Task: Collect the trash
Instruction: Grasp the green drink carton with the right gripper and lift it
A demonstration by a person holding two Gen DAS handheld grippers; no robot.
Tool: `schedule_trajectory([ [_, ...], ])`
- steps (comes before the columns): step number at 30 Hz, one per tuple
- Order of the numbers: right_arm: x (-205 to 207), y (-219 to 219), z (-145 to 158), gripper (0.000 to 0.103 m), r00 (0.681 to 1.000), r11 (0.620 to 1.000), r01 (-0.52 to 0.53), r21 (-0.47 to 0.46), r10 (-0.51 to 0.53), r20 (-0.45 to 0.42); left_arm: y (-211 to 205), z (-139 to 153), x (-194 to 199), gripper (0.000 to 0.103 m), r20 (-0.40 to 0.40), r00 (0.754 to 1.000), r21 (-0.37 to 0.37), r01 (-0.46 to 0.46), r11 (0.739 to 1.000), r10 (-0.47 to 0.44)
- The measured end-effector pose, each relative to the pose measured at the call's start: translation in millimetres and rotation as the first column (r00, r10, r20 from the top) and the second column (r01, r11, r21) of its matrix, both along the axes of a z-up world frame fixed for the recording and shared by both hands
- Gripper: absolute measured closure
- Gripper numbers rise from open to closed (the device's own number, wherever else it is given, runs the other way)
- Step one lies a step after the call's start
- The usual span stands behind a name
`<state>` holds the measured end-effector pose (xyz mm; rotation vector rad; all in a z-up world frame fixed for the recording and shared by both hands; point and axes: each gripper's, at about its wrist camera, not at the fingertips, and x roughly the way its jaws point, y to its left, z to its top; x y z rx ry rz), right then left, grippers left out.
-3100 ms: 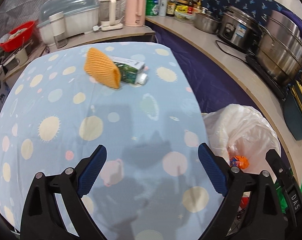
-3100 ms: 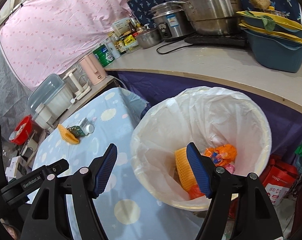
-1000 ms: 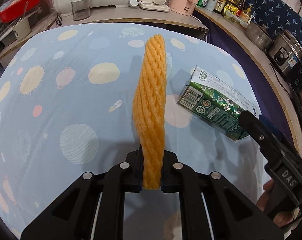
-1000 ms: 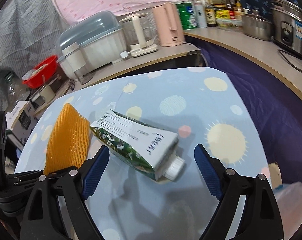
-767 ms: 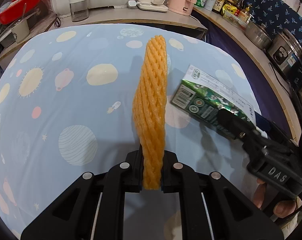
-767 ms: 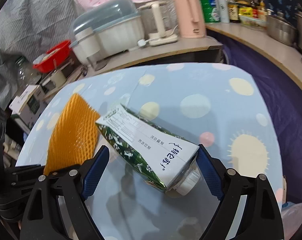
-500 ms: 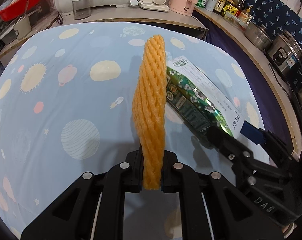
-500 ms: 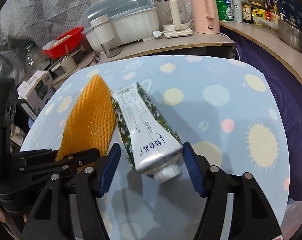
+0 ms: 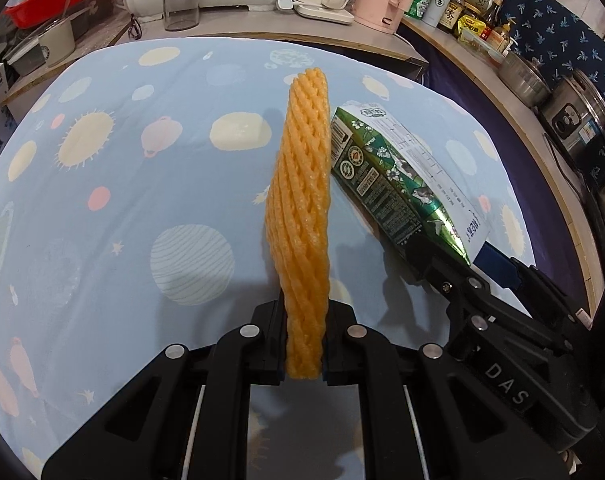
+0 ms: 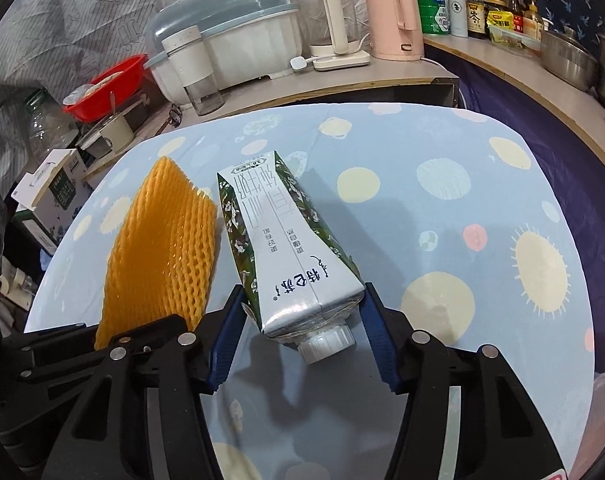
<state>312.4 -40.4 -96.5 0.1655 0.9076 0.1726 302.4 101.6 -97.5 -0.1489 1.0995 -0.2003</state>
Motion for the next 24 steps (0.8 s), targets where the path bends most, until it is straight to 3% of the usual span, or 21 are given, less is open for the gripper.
schedule_trajectory([
  [9, -43.9, -11.5, 29.3, 0.048, 0.996, 0.996, 0.086, 0.024, -0.087, 0.038, -2.7, 11.3, -21.1, 0.093, 0.011, 1.0, -0.011, 0.019, 1.0, -0.019],
  [24, -166.9, -61.9, 75.5, 0.05, 0.955, 0.96, 0.273, 0.067, -0.279, 0.098, -39.9, 52.3, -106.3, 0.093, 0.056, 0.989, -0.048, 0.138, 0.989, -0.135],
])
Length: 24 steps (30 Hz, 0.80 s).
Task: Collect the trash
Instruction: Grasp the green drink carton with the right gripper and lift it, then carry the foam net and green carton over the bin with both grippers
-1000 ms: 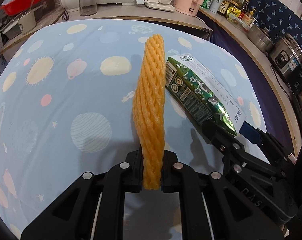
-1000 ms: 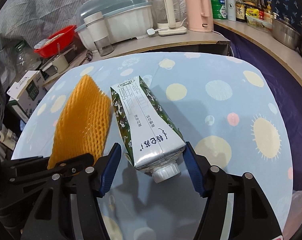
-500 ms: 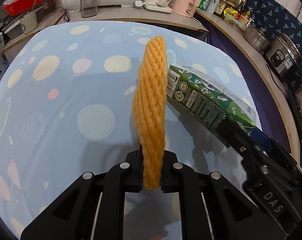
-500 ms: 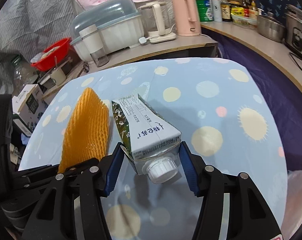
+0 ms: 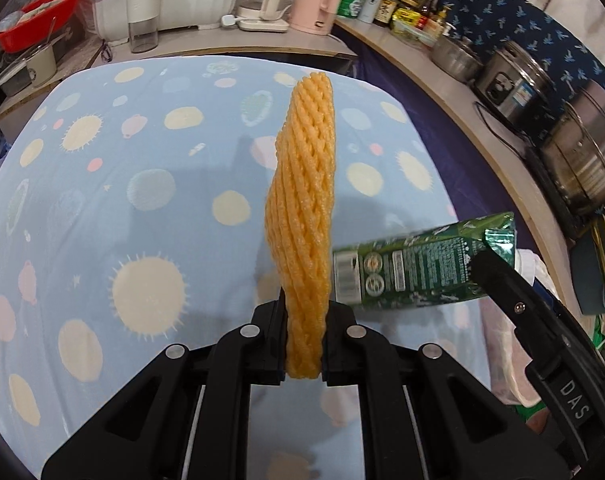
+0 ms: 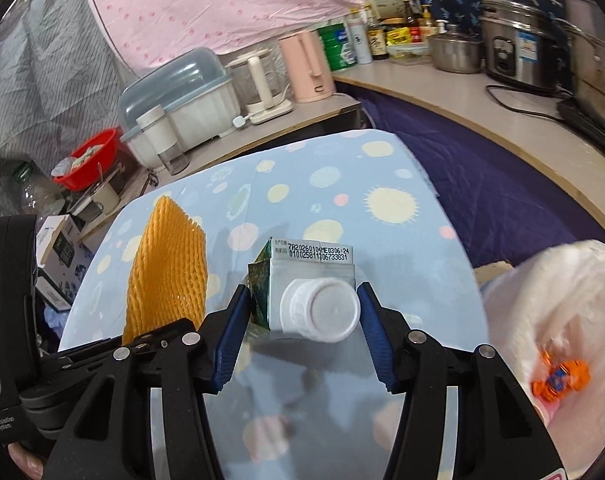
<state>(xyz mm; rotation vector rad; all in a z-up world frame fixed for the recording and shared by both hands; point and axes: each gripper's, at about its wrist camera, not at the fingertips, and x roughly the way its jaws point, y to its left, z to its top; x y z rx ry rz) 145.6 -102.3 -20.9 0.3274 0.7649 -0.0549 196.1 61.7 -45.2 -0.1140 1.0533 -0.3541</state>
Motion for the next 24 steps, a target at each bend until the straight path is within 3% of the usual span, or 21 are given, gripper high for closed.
schedule_trajectory([
  [11, -80.8, -36.3, 23.1, 0.052, 0.994, 0.995, 0.095, 0.023, -0.096, 0.046, -36.8, 25.2, -63.1, 0.093, 0.04, 0.995, 0.013, 0.096, 0.995, -0.096],
  [24, -136.3, -72.8, 45.1, 0.052, 0.975, 0.982, 0.182, 0.044, -0.186, 0.12, -70.1, 35.6, -103.1, 0.093, 0.064, 0.984, 0.045, 0.164, 0.985, -0.167],
])
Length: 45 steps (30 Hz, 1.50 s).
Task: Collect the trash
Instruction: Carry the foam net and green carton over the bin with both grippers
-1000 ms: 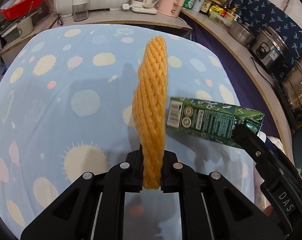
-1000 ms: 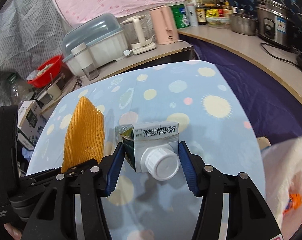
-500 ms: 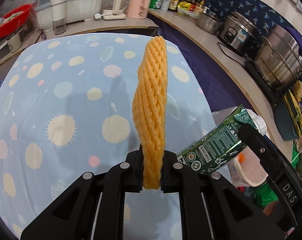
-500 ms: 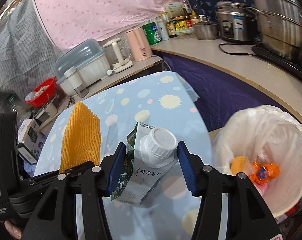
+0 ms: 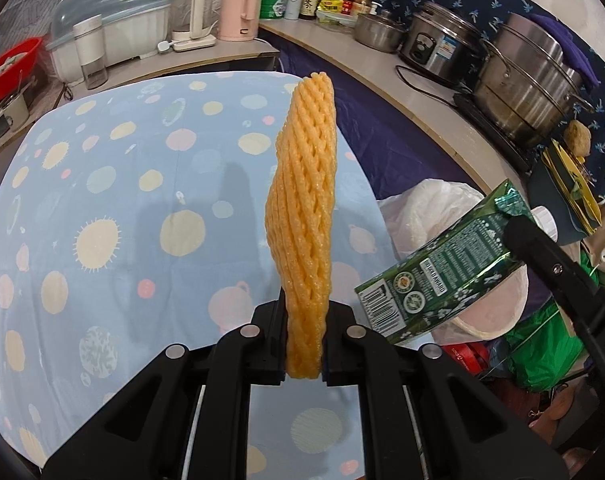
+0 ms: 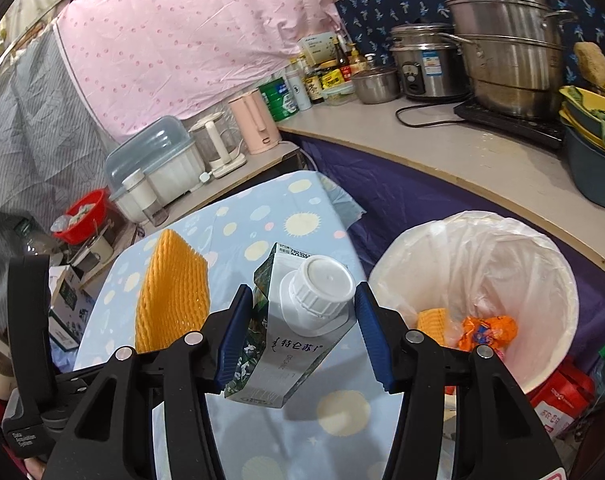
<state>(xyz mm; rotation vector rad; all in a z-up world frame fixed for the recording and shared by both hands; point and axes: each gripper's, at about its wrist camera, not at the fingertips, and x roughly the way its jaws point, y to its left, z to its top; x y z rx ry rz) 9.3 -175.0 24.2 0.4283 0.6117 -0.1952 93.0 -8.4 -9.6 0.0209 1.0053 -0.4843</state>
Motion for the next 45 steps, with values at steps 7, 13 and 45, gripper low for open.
schedule_trajectory([
  [7, -25.5, -32.9, 11.8, 0.052, 0.996, 0.997, 0.075, 0.007, -0.075, 0.037, -25.4, 5.7, -12.9, 0.093, 0.016, 0.999, 0.009, 0.046, 0.999, -0.046],
  [13, -42.2, -57.7, 16.6, 0.052, 0.99, 0.991, 0.13, 0.016, -0.131, 0.056, -46.5, 6.1, -21.3, 0.093, 0.02, 0.996, 0.021, 0.081, 0.996, -0.082],
  [45, -90.3, -146.0, 1.1, 0.053, 0.948, 0.95, 0.307, 0.055, -0.31, 0.068, -161.5, 2.7, -56.1, 0.093, 0.045, 0.966, 0.092, 0.248, 0.964, -0.253],
])
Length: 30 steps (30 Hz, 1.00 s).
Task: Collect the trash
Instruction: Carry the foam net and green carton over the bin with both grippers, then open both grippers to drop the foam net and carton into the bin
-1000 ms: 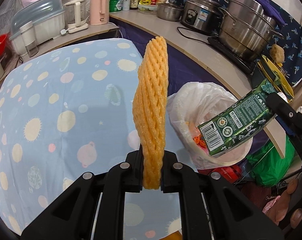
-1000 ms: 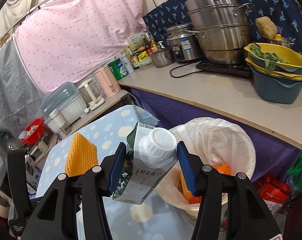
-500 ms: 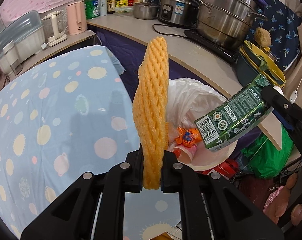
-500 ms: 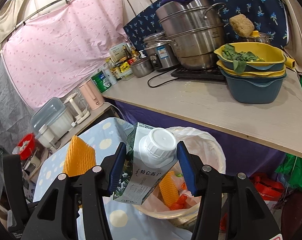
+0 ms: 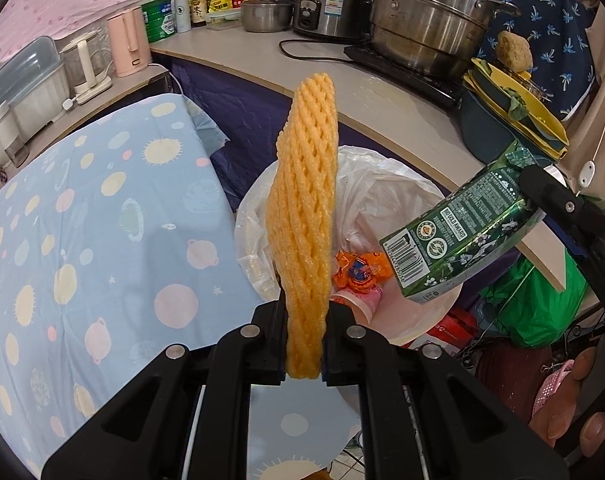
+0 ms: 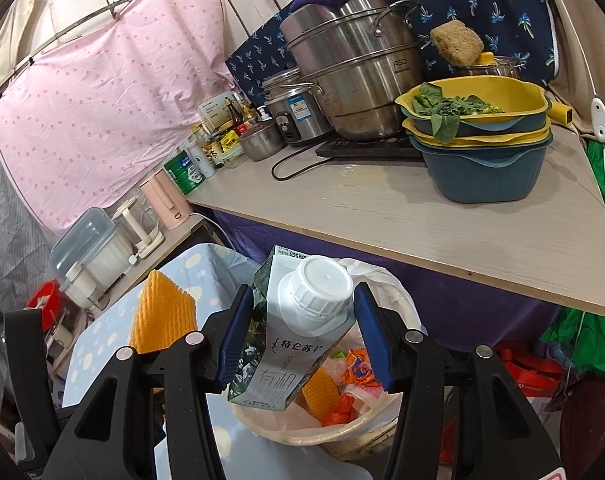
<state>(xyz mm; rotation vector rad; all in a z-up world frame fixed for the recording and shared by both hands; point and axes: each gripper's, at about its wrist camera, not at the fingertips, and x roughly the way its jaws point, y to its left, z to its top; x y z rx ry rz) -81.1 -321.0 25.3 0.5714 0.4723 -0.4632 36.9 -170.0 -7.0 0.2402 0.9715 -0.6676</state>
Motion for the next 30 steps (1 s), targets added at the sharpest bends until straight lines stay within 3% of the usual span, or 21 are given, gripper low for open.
schedule_trajectory([
  [25, 7.4, -22.1, -23.7, 0.053, 0.999, 0.999, 0.031, 0.037, -0.03, -0.046, -35.2, -21.1, 0.5, 0.093, -0.014, 0.999, 0.063, 0.038, 0.997, -0.037],
  [30, 12.1, -22.1, -28.6, 0.061, 0.998, 0.999, 0.026, 0.044, -0.023, -0.054, -39.2, -25.8, 4.1, 0.092, -0.019, 0.999, 0.071, 0.041, 0.997, -0.039],
])
